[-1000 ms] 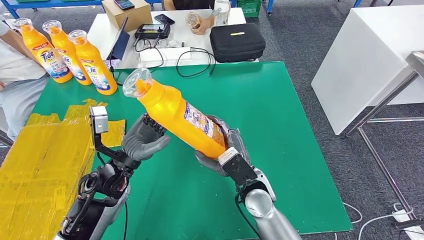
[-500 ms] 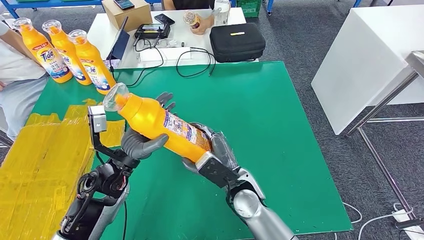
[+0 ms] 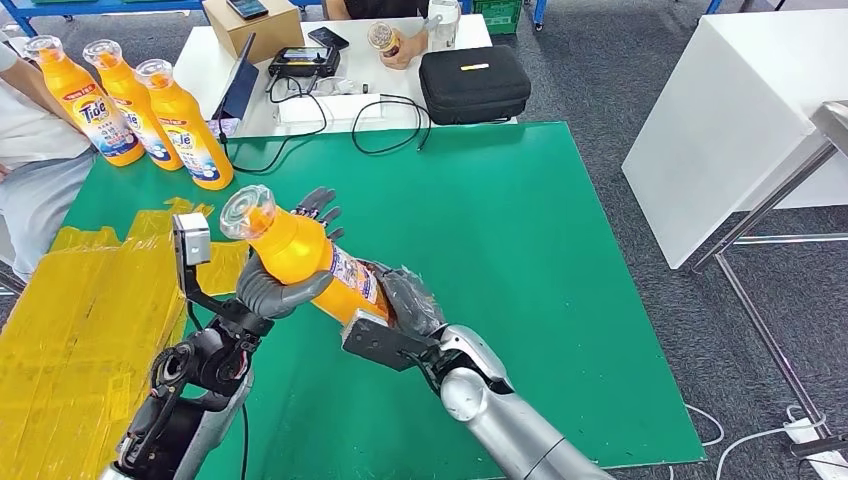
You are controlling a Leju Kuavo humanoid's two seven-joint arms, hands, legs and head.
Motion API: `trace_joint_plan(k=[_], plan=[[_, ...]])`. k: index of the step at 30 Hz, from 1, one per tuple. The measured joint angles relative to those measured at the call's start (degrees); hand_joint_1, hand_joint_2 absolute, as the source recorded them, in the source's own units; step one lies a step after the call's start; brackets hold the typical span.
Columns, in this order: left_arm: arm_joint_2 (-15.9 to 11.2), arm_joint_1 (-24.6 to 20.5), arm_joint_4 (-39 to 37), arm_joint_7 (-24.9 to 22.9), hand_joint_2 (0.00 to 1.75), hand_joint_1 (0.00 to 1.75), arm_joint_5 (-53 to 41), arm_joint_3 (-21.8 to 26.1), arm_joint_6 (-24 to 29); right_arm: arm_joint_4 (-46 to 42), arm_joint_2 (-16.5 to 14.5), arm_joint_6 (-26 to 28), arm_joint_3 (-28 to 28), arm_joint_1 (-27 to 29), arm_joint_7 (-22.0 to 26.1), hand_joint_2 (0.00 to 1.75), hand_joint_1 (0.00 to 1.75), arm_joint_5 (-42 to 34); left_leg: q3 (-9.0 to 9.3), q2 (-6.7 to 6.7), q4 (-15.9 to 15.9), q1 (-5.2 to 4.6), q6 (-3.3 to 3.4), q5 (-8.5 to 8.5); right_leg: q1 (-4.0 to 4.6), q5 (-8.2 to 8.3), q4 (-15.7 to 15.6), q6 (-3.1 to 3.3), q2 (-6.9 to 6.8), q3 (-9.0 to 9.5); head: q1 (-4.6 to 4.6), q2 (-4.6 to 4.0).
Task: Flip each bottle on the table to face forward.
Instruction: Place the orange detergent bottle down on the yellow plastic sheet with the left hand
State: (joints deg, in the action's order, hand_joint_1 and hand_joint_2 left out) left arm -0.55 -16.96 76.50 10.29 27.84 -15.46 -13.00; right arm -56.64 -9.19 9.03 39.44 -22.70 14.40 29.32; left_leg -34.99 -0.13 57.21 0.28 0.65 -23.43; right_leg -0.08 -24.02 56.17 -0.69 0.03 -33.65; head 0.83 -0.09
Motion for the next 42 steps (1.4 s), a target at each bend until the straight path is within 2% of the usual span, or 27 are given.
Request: trace_joint_plan(k=[2, 3, 25, 26, 27, 29, 30, 31, 35, 40, 42], plan=[[0.0, 0.05, -0.19, 0.01, 1.75, 1.7, -0.02, 0.14, 0.03, 0.45, -0.05, 0.02, 0.18, -0.25, 0.0, 1.75, 1.75, 0.02, -0.01, 0.0, 0.0, 0.0, 0.0, 0.0, 0.0, 0.0, 0.0, 0.0, 0.0, -0.01, -0.01, 0.0], [0.0, 0.07, -0.23, 0.02, 1.75, 1.75, -0.01, 0.22, 0.08, 0.58, -0.09, 0.05, 0.21, -0.31, 0.0, 1.75, 1.75, -0.01, -0.01, 0.0, 0.0, 0.0, 0.0, 0.0, 0.0, 0.0, 0.0, 0.0, 0.0, -0.02, -0.01, 0.0], [0.07, 0.17, -0.33, 0.37, 1.75, 1.75, -0.63, 0.51, 0.81, 0.66, -0.36, 0.42, 0.23, -0.01, 0.11, 1.75, 1.75, -1.21, -0.02, 0.04, 0.0, 0.0, 0.0, 0.0, 0.0, 0.0, -0.01, 0.0, 0.01, -0.05, 0.0, -0.01], [0.07, 0.18, -0.33, 0.37, 1.75, 1.75, -0.64, 0.51, 0.83, 0.66, -0.36, 0.5, 0.23, 0.01, 0.14, 1.75, 1.68, -1.25, -0.02, 0.04, 0.0, 0.0, 0.0, 0.0, 0.0, 0.0, -0.01, 0.0, 0.01, -0.05, 0.0, 0.0], [0.07, 0.19, -0.33, 0.38, 1.75, 1.75, -0.66, 0.51, 0.84, 0.66, -0.36, 0.63, 0.23, 0.04, 0.17, 1.75, 1.4, -1.31, -0.02, 0.04, 0.0, 0.0, 0.0, 0.0, 0.0, 0.0, -0.01, 0.0, 0.01, -0.05, 0.0, 0.0], [0.1, 0.2, -0.33, 0.45, 1.75, 1.75, -0.8, 0.51, 0.93, 0.51, -0.36, 1.06, 0.22, 0.25, 0.28, 1.75, 0.53, -1.56, -0.02, 0.04, 0.0, 0.0, 0.0, 0.0, 0.0, 0.0, -0.01, 0.0, 0.01, -0.05, 0.0, 0.0], [0.13, 0.2, -0.33, 0.55, 1.75, 1.75, -0.98, 0.49, 1.06, 0.33, -0.36, 1.34, 0.19, 0.46, 0.34, 1.75, 0.16, -1.76, -0.02, 0.04, 0.0, 0.0, 0.0, 0.0, 0.0, 0.0, -0.01, 0.0, 0.01, -0.04, 0.0, 0.0], [0.16, 0.2, -0.33, 0.67, 1.75, 1.75, -1.23, 0.47, 1.28, 0.07, -0.36, 1.71, 0.15, 0.75, 0.48, 1.75, 0.0, -2.02, -0.02, 0.03, 0.0, 0.0, 0.0, 0.0, 0.0, 0.0, -0.01, 0.0, 0.01, -0.04, -0.01, 0.0], [0.27, 0.11, -0.16, 1.82, 1.75, 1.75, -4.22, 0.48, 4.4, -2.68, -0.08, 3.51, -0.27, 2.86, 1.61, 1.75, 0.0, -4.22, -0.03, 0.02, 0.0, 0.0, 0.0, 0.0, 0.0, 0.0, 0.0, 0.0, 0.0, -0.04, -0.01, -0.01], [-0.66, 0.13, 1.65, 6.02, 1.75, 1.75, -18.31, 2.2, 16.93, -14.52, 1.89, 5.56, -3.54, 8.47, 3.61, 1.75, 0.0, -9.02, -0.09, -0.02, 0.0, 0.0, 0.0, -0.01, 0.0, 0.0, 0.0, 0.0, -0.01, -0.06, -0.02, -0.01], [-1.28, 0.32, 2.41, 6.69, 1.75, 1.75, -22.24, 3.64, 20.19, -20.09, 2.99, 5.89, -5.4, 10.79, 3.75, 1.75, 0.0, -10.08, -0.09, -0.01, 0.0, 0.0, 0.0, -0.02, 0.0, -0.01, -0.01, 0.0, -0.01, -0.07, -0.02, -0.01]])
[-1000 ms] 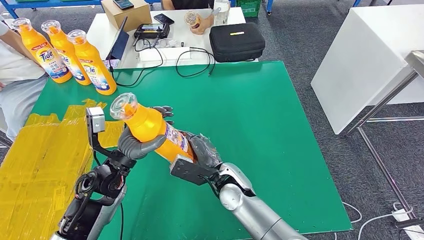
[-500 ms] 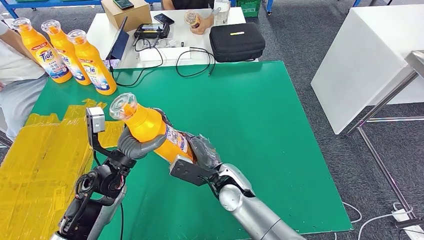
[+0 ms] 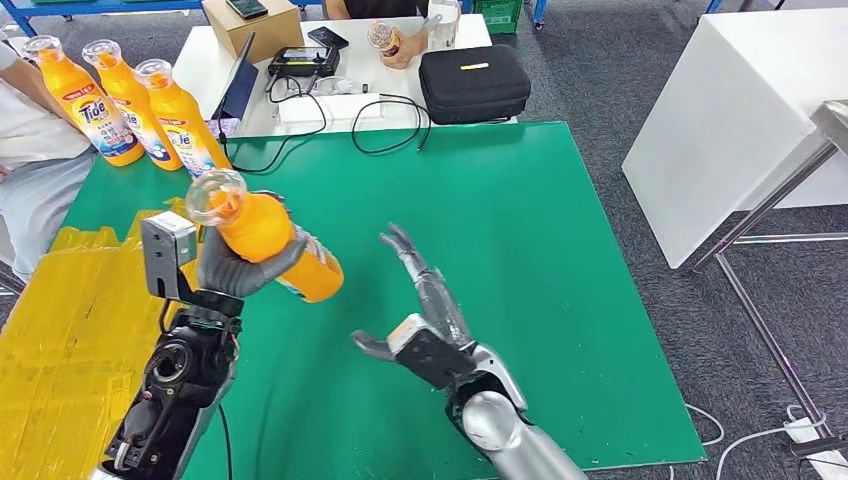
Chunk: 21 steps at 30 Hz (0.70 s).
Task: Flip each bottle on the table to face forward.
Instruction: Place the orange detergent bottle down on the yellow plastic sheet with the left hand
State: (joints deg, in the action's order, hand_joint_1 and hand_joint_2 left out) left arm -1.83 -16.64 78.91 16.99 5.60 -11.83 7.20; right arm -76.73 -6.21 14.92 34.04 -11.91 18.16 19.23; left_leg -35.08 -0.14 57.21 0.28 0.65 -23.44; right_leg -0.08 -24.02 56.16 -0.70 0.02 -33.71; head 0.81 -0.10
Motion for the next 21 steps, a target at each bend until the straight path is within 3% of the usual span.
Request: trace_joint_plan(k=[6, 10, 13, 16, 18, 21], plan=[[-0.57, 0.54, 1.16, 0.31, 1.75, 1.75, -2.39, 1.82, 1.49, -8.33, 1.75, -0.02, -2.41, 3.13, 0.09, 1.75, 0.0, -0.45, -0.02, -0.01, 0.0, 0.0, 0.0, 0.0, 0.0, 0.0, 0.0, 0.01, -0.01, 0.0, 0.0, 0.01], [-0.93, 0.64, 1.26, 0.85, 1.75, 1.75, -12.7, 2.47, 8.75, -11.7, 2.65, 0.0, -3.71, 4.63, 1.27, 1.75, 0.0, -1.19, -0.01, -0.02, 0.0, 0.0, 0.0, 0.01, 0.0, 0.0, 0.0, 0.01, -0.01, 0.01, -0.01, 0.01], [-1.77, 0.67, 1.26, -0.36, 1.75, 1.75, -28.08, 3.64, 15.87, -15.71, 3.69, -0.31, -5.74, 6.66, 1.83, 1.75, 0.0, -0.94, -0.01, -0.02, 0.01, 0.0, 0.0, 0.01, 0.0, 0.0, 0.0, 0.01, -0.01, 0.0, 0.01, 0.01], [-3.11, 0.68, 1.24, -5.05, 1.75, 1.75, -48.96, 4.45, 21.34, -19.53, 4.49, -1.44, -8.48, 8.94, 2.41, 1.75, 0.0, -1.31, -0.03, -0.02, 0.0, 0.0, 0.0, 0.0, 0.0, 0.0, 0.0, 0.01, -0.01, -0.02, 0.02, 0.01], [-4.29, 0.52, 0.89, -10.3, 1.75, 1.75, -65.58, 4.67, 22.62, -21.52, 4.82, -2.57, -10.43, 10.11, 3.01, 1.75, 0.0, -2.12, -0.03, -0.02, 0.0, 0.0, 0.0, 0.0, 0.0, -0.01, -0.01, 0.01, 0.0, -0.03, 0.01, 0.01], [-6.79, -1.07, -2.54, -18.21, 1.75, 1.75, -88.35, 4.35, 20.12, -23.7, 5.13, -4.94, -13.07, 11.03, 3.46, 1.75, 0.0, -3.18, -0.02, 0.0, 0.0, 0.0, -0.01, 0.0, 0.0, -0.01, -0.01, 0.01, 0.0, -0.07, 0.01, 0.01]])
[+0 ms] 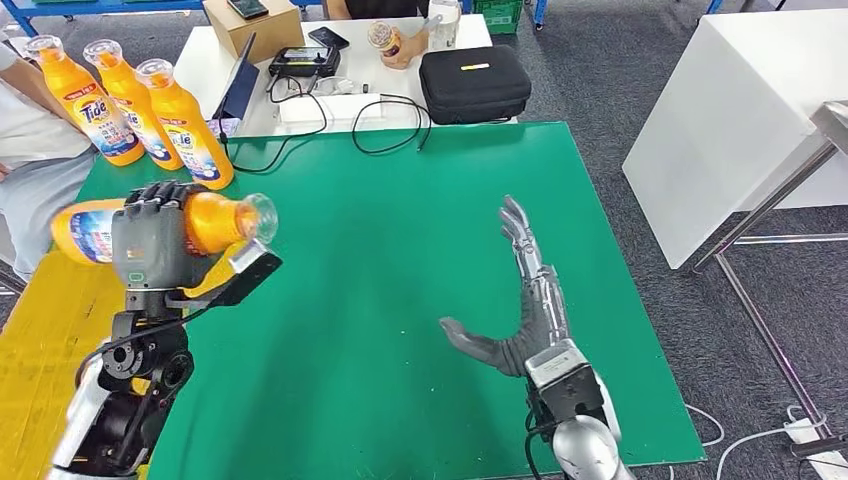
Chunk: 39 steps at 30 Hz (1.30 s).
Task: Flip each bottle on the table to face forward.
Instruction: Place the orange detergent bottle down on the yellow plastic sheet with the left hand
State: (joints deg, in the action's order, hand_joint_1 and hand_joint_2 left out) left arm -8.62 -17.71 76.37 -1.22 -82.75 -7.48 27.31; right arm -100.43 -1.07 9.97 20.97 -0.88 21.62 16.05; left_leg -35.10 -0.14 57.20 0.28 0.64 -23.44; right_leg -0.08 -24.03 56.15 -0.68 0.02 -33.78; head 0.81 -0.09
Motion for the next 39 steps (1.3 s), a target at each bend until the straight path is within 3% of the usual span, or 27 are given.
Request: trace_joint_plan(k=[2, 9, 21, 28, 39], plan=[[-1.46, -2.18, -4.32, -2.68, 1.75, 1.75, -5.69, -0.58, -1.51, -0.78, 0.11, -1.19, -1.11, 0.15, 0.02, 1.75, 0.0, -0.17, 0.01, 0.02, 0.0, 0.01, -0.01, 0.03, 0.0, 0.02, 0.0, 0.02, 0.0, -0.01, -0.01, -0.01], [-4.1, -8.18, -17.37, -5.51, 1.75, 1.75, -7.03, -3.25, -3.32, -1.57, 0.27, -2.65, -2.61, 0.17, -0.22, 1.75, 0.0, 0.12, -0.01, 0.06, 0.0, 0.01, -0.03, 0.16, 0.01, 0.06, 0.03, 0.02, 0.01, 0.0, -0.01, 0.0], [-4.81, -18.27, -43.6, -3.54, 1.75, 1.75, -2.25, -4.02, -9.24, -1.18, 0.39, -4.68, -2.59, -0.56, -0.6, 1.75, 0.0, -0.67, -0.07, 0.02, 0.0, 0.01, -0.03, 0.16, 0.01, 0.05, 0.04, 0.02, 0.01, -0.04, 0.0, 0.0], [-4.71, -19.82, -50.53, -0.9, 1.75, 1.75, 4.02, -1.0, -12.78, -0.43, 0.39, -5.21, -2.48, -0.67, -0.68, 1.75, 0.0, -1.26, -0.1, 0.02, 0.0, 0.01, -0.03, 0.16, 0.01, 0.05, 0.04, 0.02, 0.0, -0.07, -0.01, 0.0], [-4.25, -20.49, -53.5, 0.26, 1.75, 1.73, 6.52, 1.45, -14.72, 0.61, 0.38, -5.4, -2.41, -0.98, -0.74, 1.75, 0.0, -1.63, -0.11, 0.0, 0.0, 0.01, -0.03, 0.16, 0.01, 0.05, 0.04, 0.02, 0.0, -0.07, -0.01, 0.0]])
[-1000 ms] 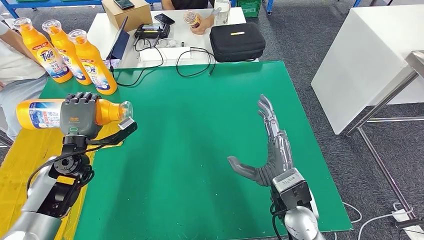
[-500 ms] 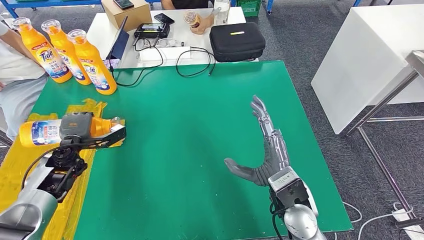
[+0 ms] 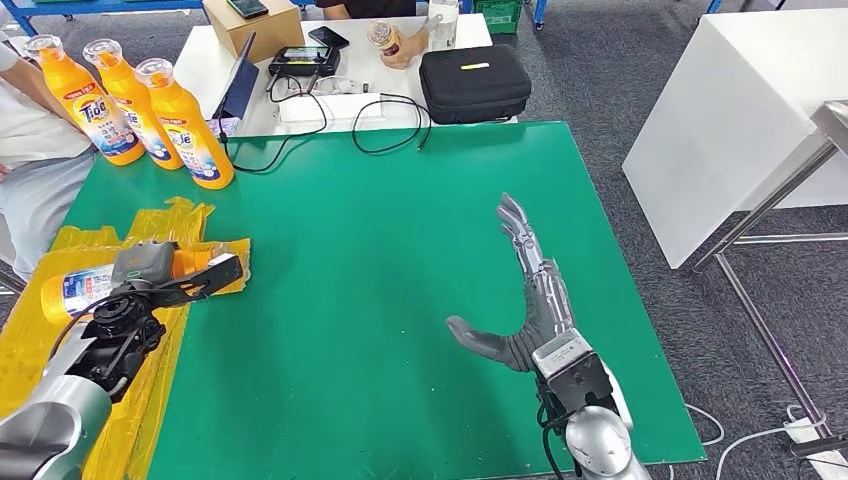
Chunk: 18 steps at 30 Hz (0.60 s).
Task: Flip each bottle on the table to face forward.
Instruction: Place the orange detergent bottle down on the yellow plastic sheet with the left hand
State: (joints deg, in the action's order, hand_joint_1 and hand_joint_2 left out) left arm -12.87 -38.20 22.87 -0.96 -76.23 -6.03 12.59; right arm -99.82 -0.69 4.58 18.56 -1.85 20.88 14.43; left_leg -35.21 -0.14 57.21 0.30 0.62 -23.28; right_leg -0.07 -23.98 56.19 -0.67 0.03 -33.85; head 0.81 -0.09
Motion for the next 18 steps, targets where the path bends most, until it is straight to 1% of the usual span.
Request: trace_joint_plan(k=[1, 4, 5, 11, 14, 18], plan=[[0.17, 0.01, -0.16, 0.3, 1.75, 1.35, 0.61, 0.34, -0.35, 0.14, -0.01, -0.09, 0.02, -0.08, -0.03, 1.75, 0.0, -0.1, 0.0, 0.0, 0.0, 0.0, 0.0, 0.0, 0.0, 0.0, 0.0, 0.0, 0.0, 0.0, 0.0, 0.0], [0.81, 0.08, -0.69, 1.8, 1.75, 0.06, 3.02, 1.72, -1.5, 0.67, -0.01, -0.44, 0.22, -0.42, -0.11, 1.75, 0.0, -0.23, -0.01, 0.0, 0.0, 0.0, 0.0, 0.0, 0.0, 0.0, 0.0, 0.0, 0.0, 0.0, -0.01, 0.0], [1.06, 0.15, -0.84, 2.63, 1.75, 0.0, 4.1, 2.3, -1.94, 0.86, -0.01, -0.5, 0.34, -0.52, -0.11, 1.75, 0.0, -0.26, -0.01, -0.01, 0.0, 0.0, 0.0, 0.0, 0.0, 0.0, 0.0, 0.0, 0.0, 0.0, -0.01, 0.0], [2.52, 0.95, -1.08, 8.58, 1.75, 0.0, 12.84, 7.37, -4.22, 2.02, 0.02, -0.6, 0.98, -0.93, -0.26, 1.75, 0.0, -0.35, -0.01, -0.01, 0.0, 0.0, 0.0, 0.0, 0.0, 0.0, 0.0, 0.0, 0.0, 0.01, 0.0, -0.01], [2.87, 1.0, -1.08, 9.78, 1.75, 0.0, 14.34, 9.39, -5.28, 2.65, 0.03, -0.6, 1.22, -1.23, -0.27, 1.75, 0.0, -0.36, 0.0, -0.02, -0.01, 0.0, 0.0, 0.0, 0.0, 0.0, 0.0, 0.0, -0.01, 0.02, 0.01, -0.01], [3.13, 1.04, -1.09, 10.53, 1.75, 0.0, 15.26, 10.72, -6.51, 3.53, 0.03, -0.61, 1.65, -1.8, -0.31, 1.75, 0.0, -0.45, 0.03, -0.03, -0.01, 0.0, 0.0, 0.0, 0.0, 0.0, 0.0, 0.0, -0.01, 0.06, 0.01, 0.0]])
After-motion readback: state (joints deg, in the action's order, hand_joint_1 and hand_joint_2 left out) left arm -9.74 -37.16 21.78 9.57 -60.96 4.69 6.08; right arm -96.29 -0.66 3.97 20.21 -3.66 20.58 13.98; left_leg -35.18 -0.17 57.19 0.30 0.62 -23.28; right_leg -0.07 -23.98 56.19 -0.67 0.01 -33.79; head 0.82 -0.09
